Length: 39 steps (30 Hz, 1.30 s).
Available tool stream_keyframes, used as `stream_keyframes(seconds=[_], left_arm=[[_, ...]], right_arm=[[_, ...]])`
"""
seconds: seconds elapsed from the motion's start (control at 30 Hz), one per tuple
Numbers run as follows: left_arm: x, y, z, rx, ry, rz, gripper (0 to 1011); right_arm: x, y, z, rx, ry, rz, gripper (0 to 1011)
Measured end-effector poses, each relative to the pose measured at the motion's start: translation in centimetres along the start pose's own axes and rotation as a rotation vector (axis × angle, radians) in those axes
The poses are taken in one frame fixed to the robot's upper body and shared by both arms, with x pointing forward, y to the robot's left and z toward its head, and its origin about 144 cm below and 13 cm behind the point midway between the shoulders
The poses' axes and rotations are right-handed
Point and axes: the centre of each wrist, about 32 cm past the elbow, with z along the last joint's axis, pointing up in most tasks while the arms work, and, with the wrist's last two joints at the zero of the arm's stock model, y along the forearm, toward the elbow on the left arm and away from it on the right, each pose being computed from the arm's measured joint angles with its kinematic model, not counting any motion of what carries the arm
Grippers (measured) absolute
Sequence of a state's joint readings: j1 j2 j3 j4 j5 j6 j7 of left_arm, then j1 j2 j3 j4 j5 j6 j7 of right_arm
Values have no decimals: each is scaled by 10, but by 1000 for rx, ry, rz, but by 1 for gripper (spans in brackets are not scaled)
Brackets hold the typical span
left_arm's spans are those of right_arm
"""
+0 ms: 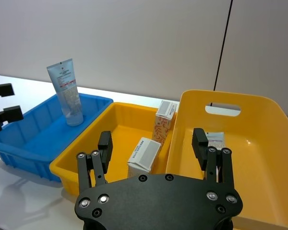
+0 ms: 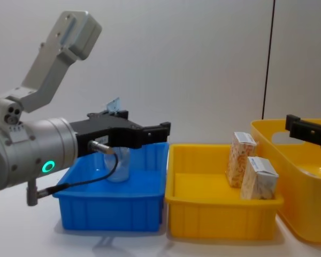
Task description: Bimanual collaborative sorting of washing and personal care products
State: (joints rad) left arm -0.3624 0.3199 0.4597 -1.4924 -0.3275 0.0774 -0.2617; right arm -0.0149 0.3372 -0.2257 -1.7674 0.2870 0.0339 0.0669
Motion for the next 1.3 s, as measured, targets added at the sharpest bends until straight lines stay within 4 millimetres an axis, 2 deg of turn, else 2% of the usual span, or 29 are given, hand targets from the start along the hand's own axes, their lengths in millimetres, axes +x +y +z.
stream_keyframes(seconds=[0.6,0.97,1.3], left_arm=[[-17,31,-7,-31,-126,199,1002],[-19,35,-7,-37,-140,221,1001],[-19,35,-7,-38,-140,221,1002]], right_arm=[[-10,12,9,-33,25,6,1004],[-22,26,14,-108,24,-14,1004],[-34,36,9,-194,14,-23,1004]])
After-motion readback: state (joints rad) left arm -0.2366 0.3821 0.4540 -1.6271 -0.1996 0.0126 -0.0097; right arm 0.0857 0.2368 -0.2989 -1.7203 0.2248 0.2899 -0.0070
